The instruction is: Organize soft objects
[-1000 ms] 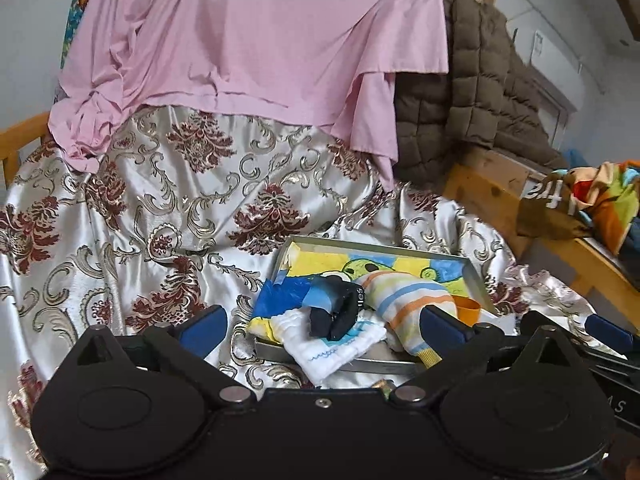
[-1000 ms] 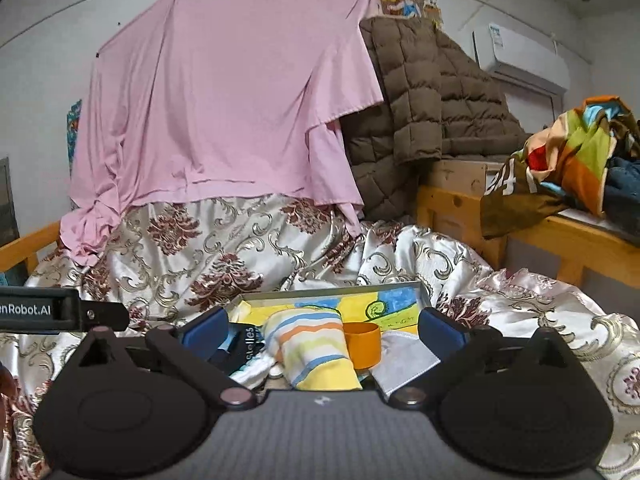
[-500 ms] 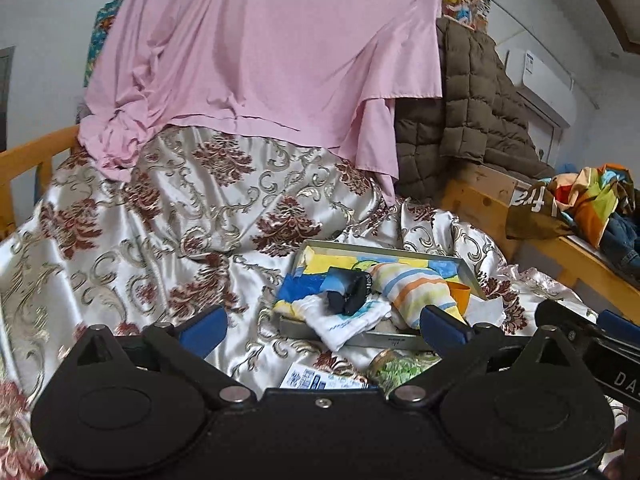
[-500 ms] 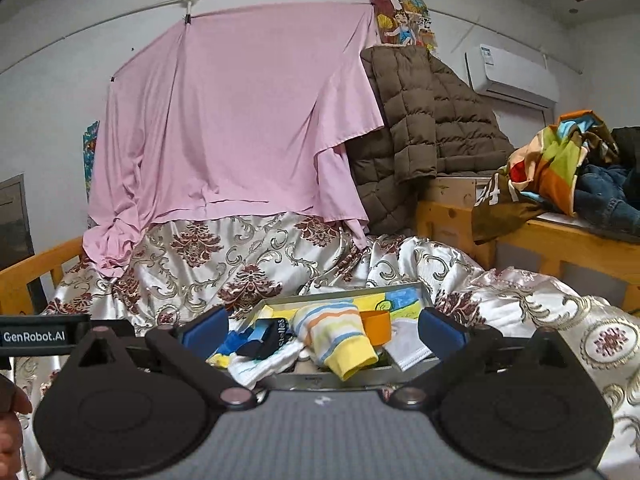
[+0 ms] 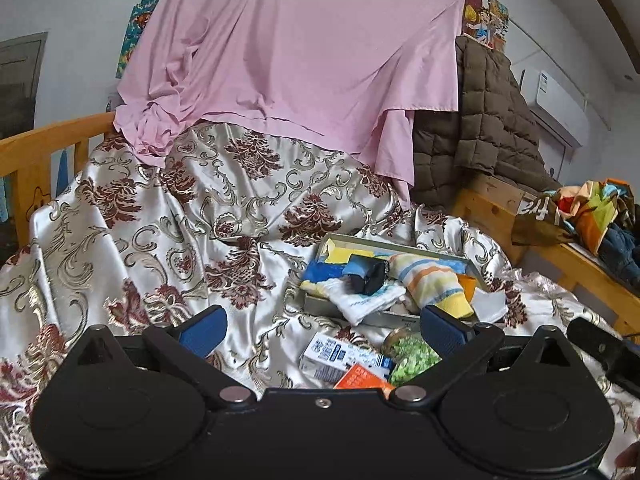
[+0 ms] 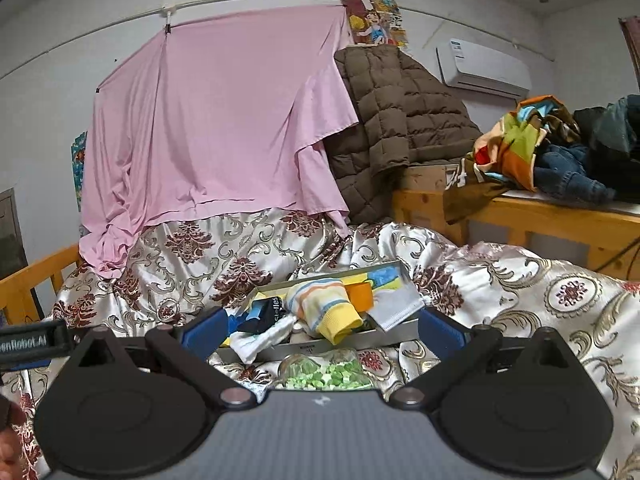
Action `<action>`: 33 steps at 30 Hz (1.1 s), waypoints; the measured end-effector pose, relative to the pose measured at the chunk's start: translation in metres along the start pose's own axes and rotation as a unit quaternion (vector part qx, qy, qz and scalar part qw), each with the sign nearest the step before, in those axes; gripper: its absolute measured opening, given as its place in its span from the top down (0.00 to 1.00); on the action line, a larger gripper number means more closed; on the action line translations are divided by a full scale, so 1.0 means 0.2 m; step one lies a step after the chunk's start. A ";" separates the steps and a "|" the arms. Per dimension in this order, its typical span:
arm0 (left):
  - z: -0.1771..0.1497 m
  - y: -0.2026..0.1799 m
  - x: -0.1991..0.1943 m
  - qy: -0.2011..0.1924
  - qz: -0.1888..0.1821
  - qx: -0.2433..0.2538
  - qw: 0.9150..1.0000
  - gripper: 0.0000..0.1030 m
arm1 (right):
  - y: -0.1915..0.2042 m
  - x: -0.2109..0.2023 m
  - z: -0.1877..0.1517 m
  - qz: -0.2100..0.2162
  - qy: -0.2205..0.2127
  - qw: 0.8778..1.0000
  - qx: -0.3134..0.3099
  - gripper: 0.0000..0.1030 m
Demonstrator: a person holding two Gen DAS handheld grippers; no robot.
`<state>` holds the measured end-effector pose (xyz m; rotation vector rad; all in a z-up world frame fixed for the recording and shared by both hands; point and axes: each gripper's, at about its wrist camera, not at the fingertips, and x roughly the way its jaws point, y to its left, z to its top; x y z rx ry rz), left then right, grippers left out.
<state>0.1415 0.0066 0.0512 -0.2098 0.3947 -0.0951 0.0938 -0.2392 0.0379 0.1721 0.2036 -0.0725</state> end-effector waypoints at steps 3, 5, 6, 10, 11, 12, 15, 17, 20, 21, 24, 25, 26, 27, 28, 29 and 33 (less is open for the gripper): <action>-0.04 0.01 -0.03 0.000 0.005 0.005 1.000 0.01 | 0.02 -0.03 -0.03 -0.001 0.006 1.000 -0.008 0.00; -0.06 0.02 -0.05 0.002 0.008 0.005 1.000 0.01 | 0.03 -0.05 -0.04 0.001 0.008 1.000 -0.012 0.00; -0.07 0.03 -0.06 0.001 0.010 0.005 1.000 0.01 | 0.04 -0.06 -0.05 0.000 0.007 1.000 -0.015 0.00; -0.11 0.04 -0.11 0.000 0.022 0.008 1.000 0.01 | 0.08 -0.10 -0.08 -0.006 0.004 1.000 -0.029 0.00; -0.13 0.05 -0.11 0.002 0.024 0.010 1.000 0.01 | 0.09 -0.10 -0.09 -0.007 0.005 0.999 -0.031 0.00; -0.14 0.05 -0.12 0.004 0.027 0.013 1.000 0.01 | 0.09 -0.11 -0.09 -0.008 0.007 0.999 -0.033 0.00; -0.16 0.06 -0.14 0.005 0.035 0.015 0.999 0.01 | 0.12 -0.13 -0.11 -0.006 0.011 0.999 -0.042 0.00; -0.17 0.07 -0.15 0.006 0.039 0.012 0.999 0.01 | 0.13 -0.14 -0.13 -0.005 0.014 0.999 -0.046 0.00; -0.19 0.08 -0.18 0.005 0.046 0.009 0.999 0.01 | 0.15 -0.15 -0.14 -0.004 0.018 0.999 -0.049 0.00; -0.20 0.08 -0.19 0.004 0.050 0.010 0.999 0.01 | 0.15 -0.15 -0.15 -0.004 0.020 0.999 -0.049 0.00; -0.21 0.09 -0.21 0.001 0.063 0.015 0.998 0.01 | 0.16 -0.16 -0.16 -0.005 0.025 0.998 -0.049 0.00; -0.22 0.08 -0.21 -0.001 0.066 0.017 0.998 0.01 | 0.16 -0.16 -0.16 -0.005 0.026 0.998 -0.048 0.00; -0.22 0.08 -0.21 -0.001 0.070 0.020 0.997 0.01 | 0.16 -0.16 -0.16 -0.005 0.028 0.998 -0.047 0.00; -0.23 0.08 -0.22 0.000 0.073 0.023 0.997 0.01 | 0.15 -0.16 -0.17 -0.005 0.029 0.998 -0.046 0.00; -0.23 0.08 -0.22 0.001 0.074 0.025 0.997 0.01 | 0.15 -0.16 -0.17 -0.005 0.031 0.998 -0.045 0.00; -0.23 0.08 -0.22 0.001 0.075 0.027 0.997 0.01 | 0.15 -0.16 -0.17 -0.005 0.032 0.998 -0.045 0.00; -0.24 0.08 -0.23 0.001 0.079 0.032 0.996 0.01 | 0.15 -0.17 -0.18 -0.006 0.033 0.998 -0.046 0.00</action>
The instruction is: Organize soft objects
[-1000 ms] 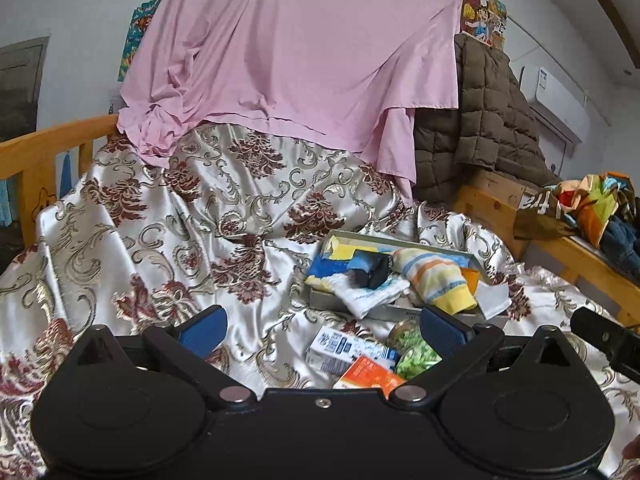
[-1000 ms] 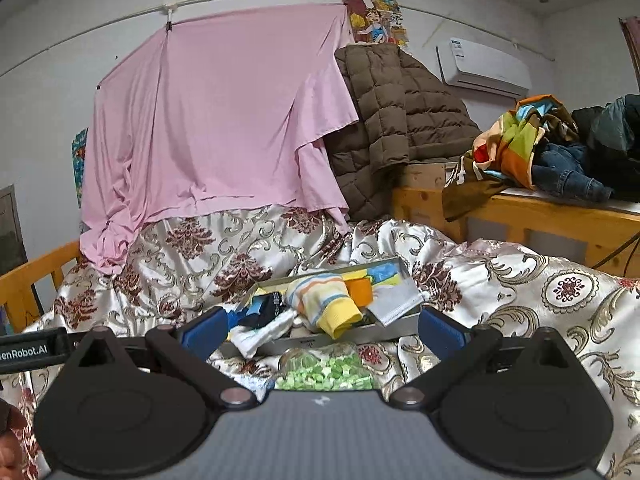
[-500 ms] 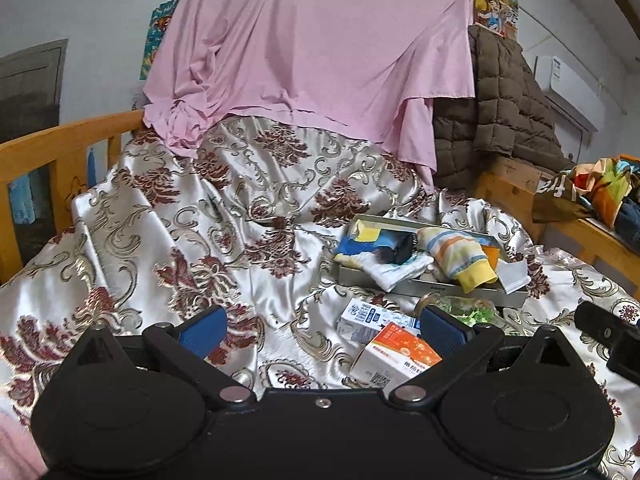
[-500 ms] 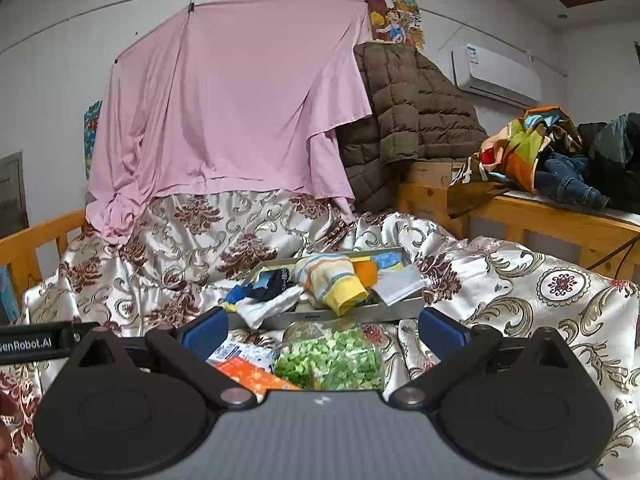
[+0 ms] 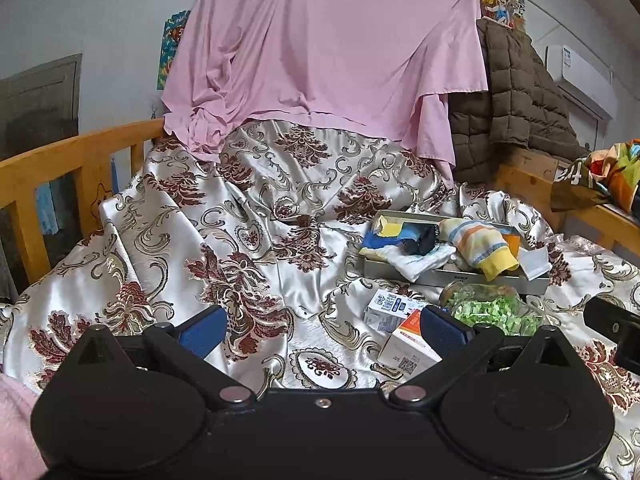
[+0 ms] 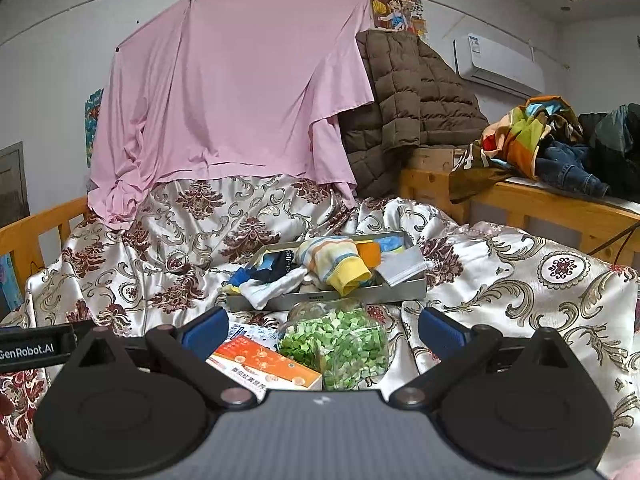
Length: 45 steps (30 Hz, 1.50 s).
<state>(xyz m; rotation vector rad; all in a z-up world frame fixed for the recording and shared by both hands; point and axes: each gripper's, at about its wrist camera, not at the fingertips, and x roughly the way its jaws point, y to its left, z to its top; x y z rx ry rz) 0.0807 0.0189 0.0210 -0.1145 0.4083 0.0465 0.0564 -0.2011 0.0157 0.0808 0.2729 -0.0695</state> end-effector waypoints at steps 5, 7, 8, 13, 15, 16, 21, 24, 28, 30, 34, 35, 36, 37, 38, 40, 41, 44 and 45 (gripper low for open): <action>-0.01 0.00 0.00 0.003 0.003 0.001 1.000 0.01 | 0.01 0.00 -0.01 0.001 0.006 1.000 -0.004 0.00; -0.01 0.00 0.00 0.004 0.005 0.002 1.000 0.01 | 0.01 0.00 -0.01 0.002 0.008 1.000 -0.004 0.00; -0.01 0.00 0.00 0.004 0.006 0.003 1.000 0.01 | 0.01 0.00 -0.01 0.003 0.010 1.000 -0.004 0.00; -0.02 0.00 0.01 0.007 0.010 0.007 1.000 0.01 | 0.02 0.03 -0.02 0.008 0.027 1.000 -0.005 0.00; -0.02 0.00 0.01 0.008 0.012 0.010 1.000 0.01 | 0.02 0.04 -0.03 0.009 0.036 0.999 -0.008 0.00; -0.03 0.00 0.01 0.009 0.012 0.011 1.000 0.01 | 0.02 0.05 -0.03 0.009 0.041 0.999 -0.009 0.00; -0.04 -0.01 0.03 0.014 0.016 0.021 1.000 0.01 | 0.04 0.08 -0.05 0.007 0.062 0.998 -0.016 0.00; -0.04 -0.01 0.03 0.012 0.017 0.027 0.999 0.01 | 0.04 0.08 -0.05 0.004 0.069 0.997 -0.017 0.00; -0.04 -0.02 0.03 0.011 0.018 0.036 0.999 0.01 | 0.03 0.10 -0.06 -0.003 0.081 0.997 -0.015 0.00; -0.04 -0.03 0.03 0.012 0.019 0.038 0.999 0.01 | 0.03 0.11 -0.06 -0.006 0.085 0.996 -0.013 0.00; -0.05 -0.03 0.03 0.013 0.019 0.038 0.999 0.01 | 0.01 0.11 -0.06 -0.008 0.089 0.996 -0.010 0.00; -0.05 -0.03 0.03 0.014 0.020 0.039 0.999 0.01 | 0.02 0.11 -0.06 -0.008 0.091 0.996 -0.010 0.00; -0.05 -0.03 0.03 0.014 0.020 0.039 0.999 0.01 | 0.01 0.12 -0.06 -0.008 0.091 0.996 -0.010 0.00; -0.05 -0.03 0.03 0.014 0.020 0.040 0.999 0.01 | 0.01 0.12 -0.06 -0.007 0.092 0.996 -0.010 0.00; -0.05 -0.02 0.04 0.015 0.021 0.040 0.999 0.01 | 0.01 0.12 -0.06 -0.008 0.093 0.996 -0.010 0.00; -0.05 -0.03 0.04 0.015 0.021 0.040 0.999 0.01 | 0.01 0.12 -0.06 -0.008 0.095 0.995 -0.009 0.00; -0.05 -0.03 0.04 0.015 0.021 0.040 0.999 0.01 | 0.01 0.12 -0.07 -0.008 0.095 0.995 -0.009 0.00; -0.05 -0.03 0.04 0.016 0.022 0.040 0.999 0.01 | 0.01 0.12 -0.07 -0.008 0.097 0.995 -0.008 0.00; -0.06 -0.02 0.04 0.016 0.022 0.040 0.999 0.01 | 0.01 0.12 -0.07 -0.008 0.098 0.995 -0.008 0.00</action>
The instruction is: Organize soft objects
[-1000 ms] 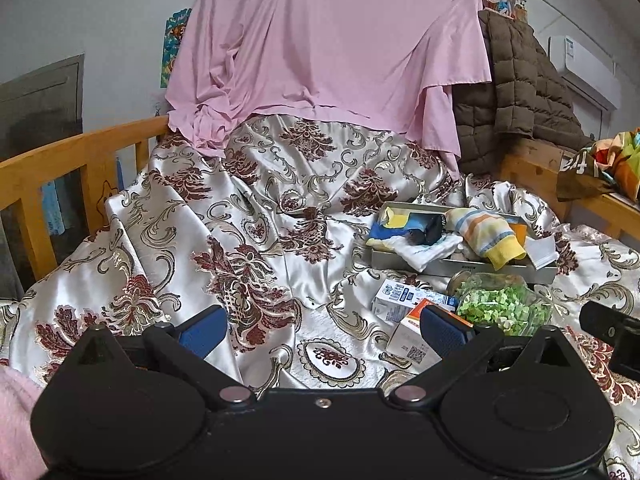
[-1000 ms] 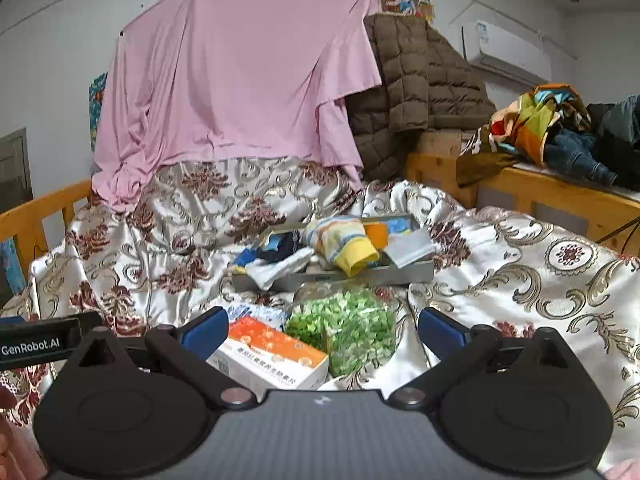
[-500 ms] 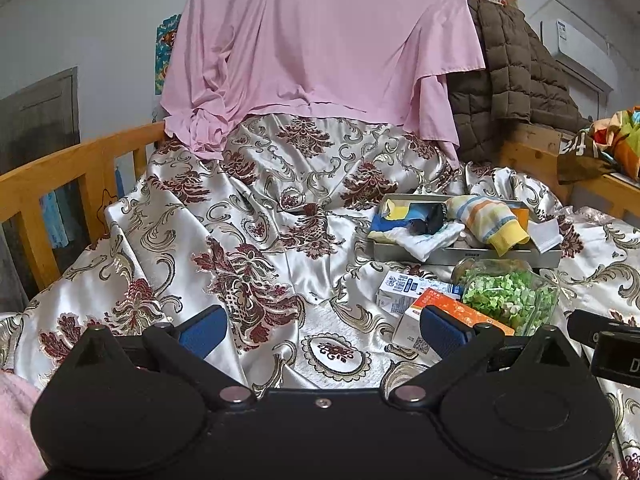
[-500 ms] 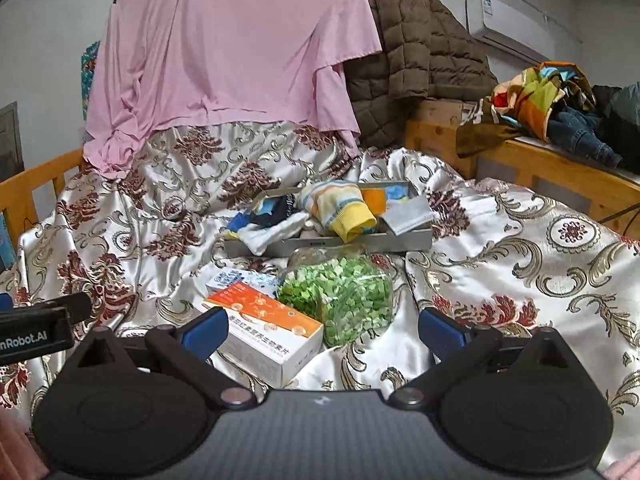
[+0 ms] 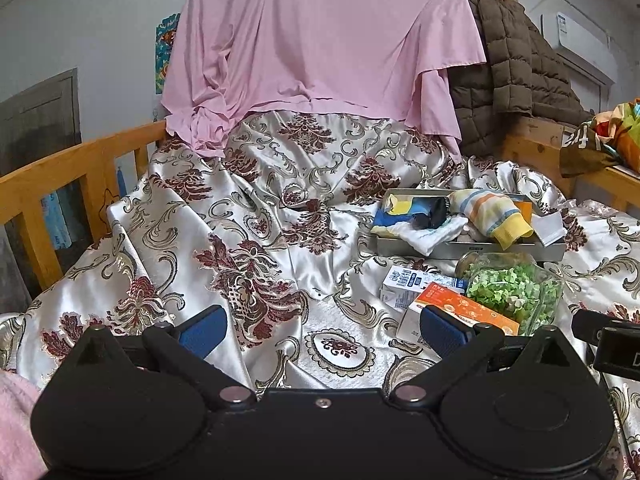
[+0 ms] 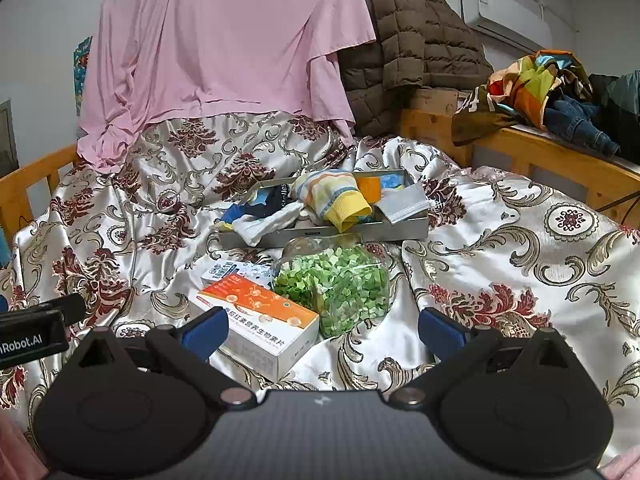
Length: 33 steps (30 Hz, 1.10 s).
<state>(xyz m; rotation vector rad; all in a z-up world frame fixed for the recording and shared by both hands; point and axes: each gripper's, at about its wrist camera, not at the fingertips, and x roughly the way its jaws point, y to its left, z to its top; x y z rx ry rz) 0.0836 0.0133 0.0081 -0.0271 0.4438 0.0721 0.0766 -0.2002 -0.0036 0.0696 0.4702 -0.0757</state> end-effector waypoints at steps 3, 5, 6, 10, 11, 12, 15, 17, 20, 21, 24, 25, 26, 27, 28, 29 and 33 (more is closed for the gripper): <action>-0.01 0.01 0.01 0.003 0.001 0.000 1.000 0.01 | 0.00 0.00 0.00 -0.001 0.002 1.000 0.000 0.00; -0.01 0.02 0.01 0.004 0.002 0.000 1.000 0.01 | 0.00 0.00 0.00 -0.001 0.003 1.000 0.000 0.00; -0.01 0.02 0.01 0.005 0.002 0.001 1.000 0.01 | 0.00 0.01 0.00 -0.001 0.004 1.000 0.000 0.00; -0.01 0.02 0.01 0.006 0.003 0.002 1.000 0.01 | -0.01 0.01 0.00 -0.003 0.007 1.000 0.002 0.00; -0.01 0.02 0.01 0.006 0.003 0.002 1.000 0.01 | -0.01 0.01 0.00 -0.003 0.008 1.000 0.002 0.00; -0.01 0.02 0.01 0.006 0.003 0.002 1.000 0.01 | -0.01 0.01 0.00 -0.003 0.008 1.000 0.002 0.00; -0.01 0.02 0.01 0.006 0.003 0.001 1.000 0.01 | -0.01 0.01 0.00 -0.002 0.008 1.000 0.002 0.00; -0.01 0.02 0.01 0.006 0.003 0.001 1.000 0.01 | -0.01 0.01 0.00 -0.002 0.009 1.000 0.002 0.00; -0.01 0.02 0.01 0.007 0.003 0.002 1.000 0.01 | -0.01 0.02 -0.01 -0.002 0.011 1.000 0.002 0.00; -0.01 0.02 0.01 0.007 0.002 0.002 1.000 0.01 | -0.01 0.02 -0.01 -0.002 0.012 1.000 0.002 0.00; -0.01 0.02 0.02 0.008 0.003 0.003 1.000 0.01 | -0.01 0.02 -0.01 -0.002 0.012 1.000 0.002 0.00; -0.01 0.02 0.02 0.008 0.003 0.002 1.000 0.01 | -0.01 0.02 -0.01 -0.002 0.013 1.000 0.002 0.00; -0.01 0.01 0.02 0.008 0.003 0.002 1.000 0.01 | -0.01 0.02 -0.01 -0.002 0.013 1.000 0.002 0.00; -0.01 0.02 0.02 0.009 0.003 0.002 1.000 0.01 | -0.01 0.02 -0.01 -0.002 0.013 1.000 0.002 0.00; -0.01 0.01 0.02 0.008 0.003 0.002 1.000 0.01 | -0.01 0.02 -0.01 -0.002 0.013 1.000 0.002 0.00; -0.01 0.02 0.01 0.008 0.003 0.002 1.000 0.01 | -0.01 0.02 -0.01 -0.002 0.013 1.000 0.002 0.00; -0.01 0.02 0.02 0.009 0.003 0.002 1.000 0.01 | -0.01 0.02 -0.01 -0.002 0.013 1.000 0.002 0.00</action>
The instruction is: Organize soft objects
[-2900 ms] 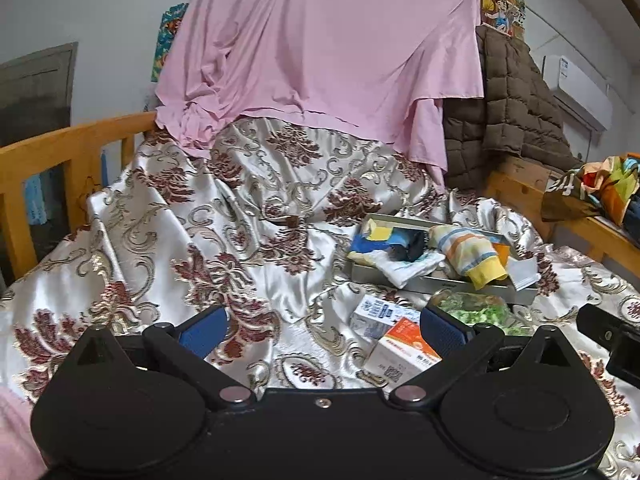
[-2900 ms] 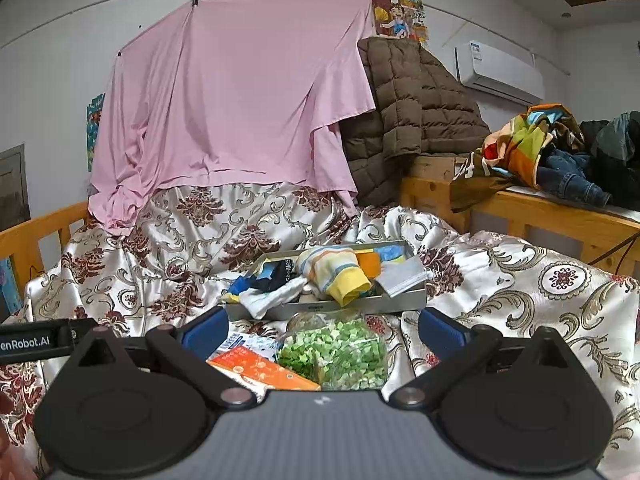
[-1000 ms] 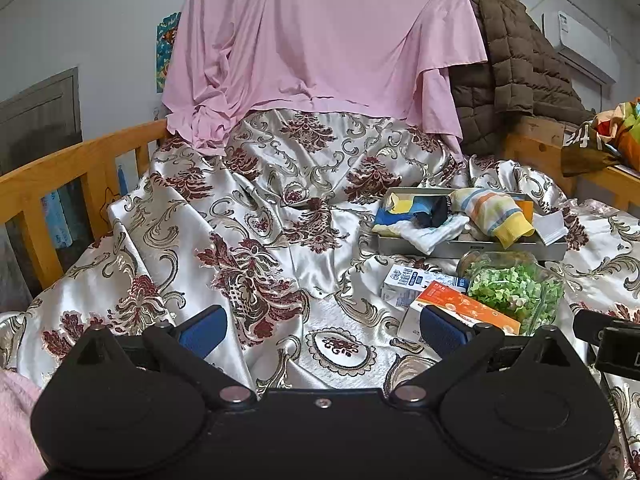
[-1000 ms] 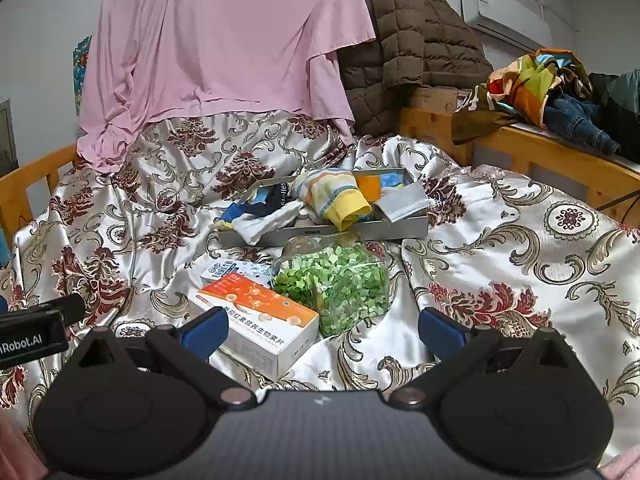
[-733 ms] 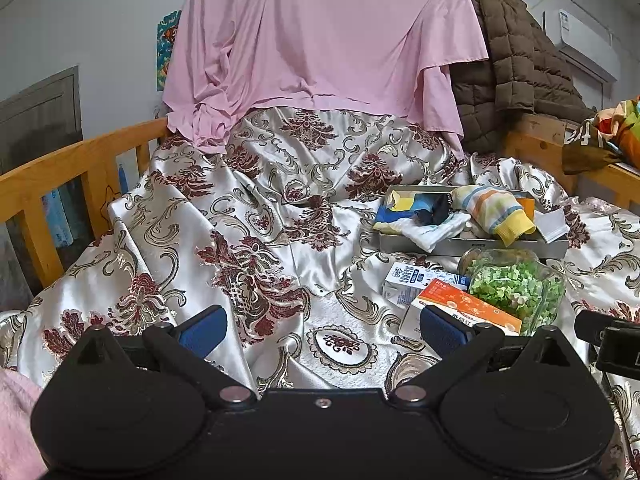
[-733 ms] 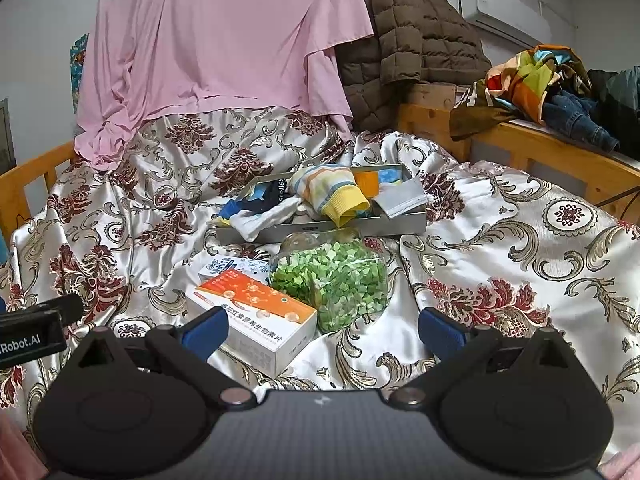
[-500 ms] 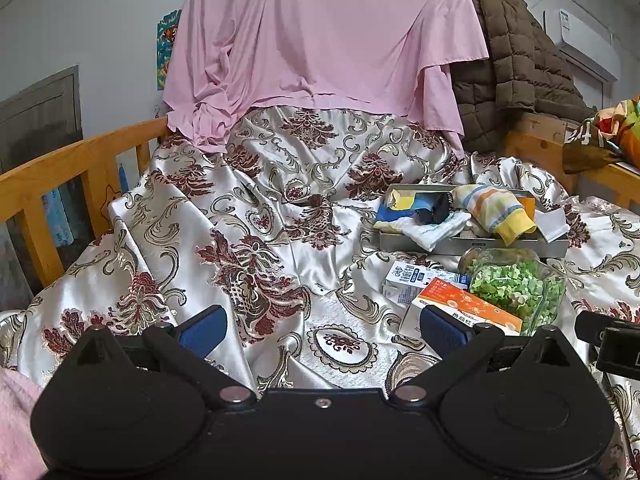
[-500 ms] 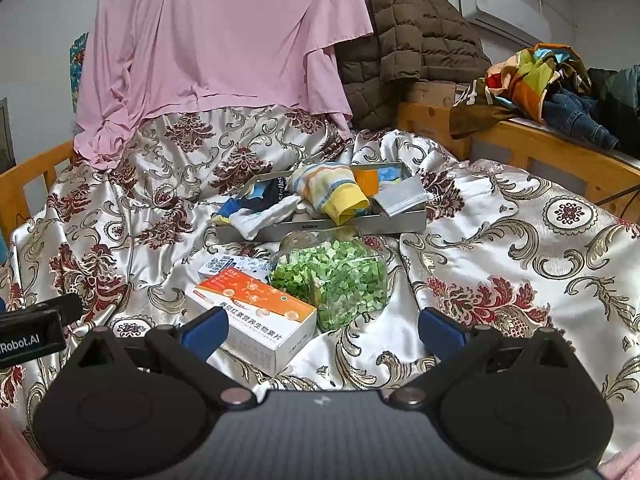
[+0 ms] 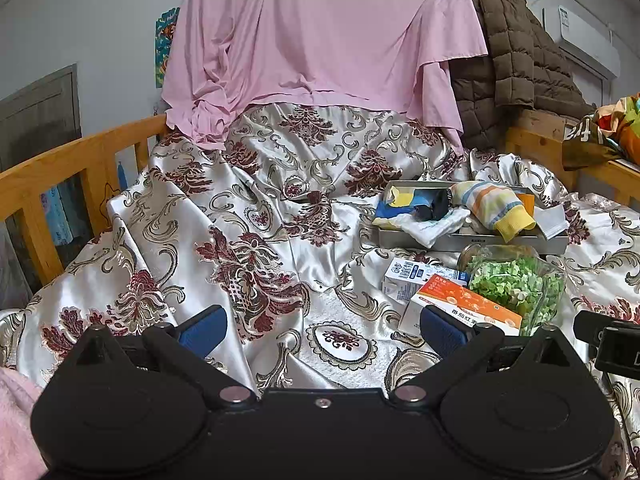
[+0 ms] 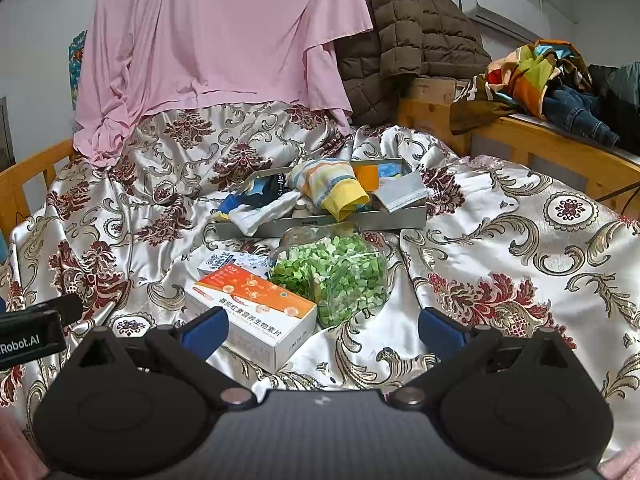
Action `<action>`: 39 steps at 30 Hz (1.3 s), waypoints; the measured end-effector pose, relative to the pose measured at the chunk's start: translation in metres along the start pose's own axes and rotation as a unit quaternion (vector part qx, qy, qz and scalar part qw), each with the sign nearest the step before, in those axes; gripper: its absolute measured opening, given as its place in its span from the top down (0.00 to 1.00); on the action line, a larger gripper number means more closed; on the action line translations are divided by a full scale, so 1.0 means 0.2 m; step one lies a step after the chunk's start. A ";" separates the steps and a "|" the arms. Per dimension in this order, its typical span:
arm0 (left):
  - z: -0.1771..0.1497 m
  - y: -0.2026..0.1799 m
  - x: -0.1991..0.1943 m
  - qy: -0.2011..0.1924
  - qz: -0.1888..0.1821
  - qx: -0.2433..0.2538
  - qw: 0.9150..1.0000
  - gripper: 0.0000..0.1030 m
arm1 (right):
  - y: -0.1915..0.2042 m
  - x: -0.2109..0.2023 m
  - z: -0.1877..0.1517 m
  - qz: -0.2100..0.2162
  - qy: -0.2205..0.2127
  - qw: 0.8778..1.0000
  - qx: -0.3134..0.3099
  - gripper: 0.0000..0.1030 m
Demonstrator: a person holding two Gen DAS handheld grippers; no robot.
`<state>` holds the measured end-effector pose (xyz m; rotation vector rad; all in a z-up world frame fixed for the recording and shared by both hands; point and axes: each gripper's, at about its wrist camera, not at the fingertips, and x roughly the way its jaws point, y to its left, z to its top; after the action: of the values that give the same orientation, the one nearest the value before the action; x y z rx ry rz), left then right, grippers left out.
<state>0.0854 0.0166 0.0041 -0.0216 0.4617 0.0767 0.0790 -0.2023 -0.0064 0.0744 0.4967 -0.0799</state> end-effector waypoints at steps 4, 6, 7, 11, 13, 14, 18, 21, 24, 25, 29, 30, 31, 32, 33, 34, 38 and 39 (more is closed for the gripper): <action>0.00 0.00 0.00 0.000 0.000 0.000 1.000 0.01 | 0.00 0.00 0.00 0.000 0.000 1.000 0.000 0.00; 0.00 0.00 0.00 0.001 0.000 0.000 1.000 0.01 | 0.00 0.00 0.00 0.000 0.000 1.000 0.000 0.00; 0.00 0.00 0.00 0.000 0.000 0.000 1.000 0.01 | 0.00 0.00 0.00 0.000 0.000 1.000 0.000 0.00; 0.00 0.00 0.00 0.001 0.000 0.000 1.000 0.01 | 0.00 0.00 0.00 0.000 0.001 1.000 0.000 0.00; 0.00 0.00 0.00 0.001 0.001 0.000 1.000 0.01 | 0.00 0.00 0.00 0.000 0.000 1.000 0.000 0.00; 0.00 0.00 0.00 0.001 0.001 0.000 1.000 0.01 | 0.00 0.00 0.00 0.000 0.000 1.000 0.000 0.00; -0.02 0.00 0.01 0.002 0.000 0.001 1.000 0.01 | 0.00 0.00 0.00 0.000 0.000 1.000 0.000 0.00; -0.02 0.00 0.00 0.002 0.000 0.001 1.000 0.01 | 0.00 0.00 0.00 0.000 0.001 1.000 0.000 0.00; -0.02 0.00 0.00 0.003 0.000 0.001 1.000 0.01 | 0.00 0.00 0.00 0.000 0.001 1.000 0.000 0.00; -0.01 0.00 0.01 0.003 0.000 0.001 1.000 0.01 | 0.00 0.00 0.00 0.000 0.001 1.000 0.000 0.00; -0.01 0.00 0.01 0.003 0.000 0.002 1.000 0.01 | 0.00 0.00 0.00 0.000 0.001 1.000 0.000 0.00; -0.02 0.00 0.00 0.003 0.000 0.002 1.000 0.01 | 0.00 0.00 0.00 0.000 0.001 1.000 0.000 0.00; -0.01 0.00 0.01 0.003 0.000 0.002 1.000 0.01 | 0.00 0.00 0.00 0.000 0.001 1.000 0.000 0.00; -0.01 0.00 0.01 0.003 0.000 0.001 1.000 0.01 | 0.00 0.00 0.00 0.000 0.001 1.000 0.000 0.00; -0.01 0.00 0.00 0.003 0.000 0.001 1.000 0.01 | 0.00 0.00 0.00 0.000 0.001 1.000 0.000 0.00; -0.01 0.00 0.01 0.003 0.000 0.001 1.000 0.01 | 0.00 0.00 0.00 0.000 0.001 1.000 0.000 0.00; -0.01 0.00 0.01 0.003 0.000 0.002 1.000 0.01 | 0.00 0.00 0.00 0.000 0.001 1.000 0.000 0.00; -0.01 0.00 0.01 0.003 0.000 0.002 1.000 0.01 | 0.00 0.00 0.00 0.000 0.001 1.000 0.000 0.00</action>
<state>0.0860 0.0166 0.0022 -0.0184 0.4686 0.0767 0.0792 -0.2026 -0.0057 0.0747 0.4988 -0.0798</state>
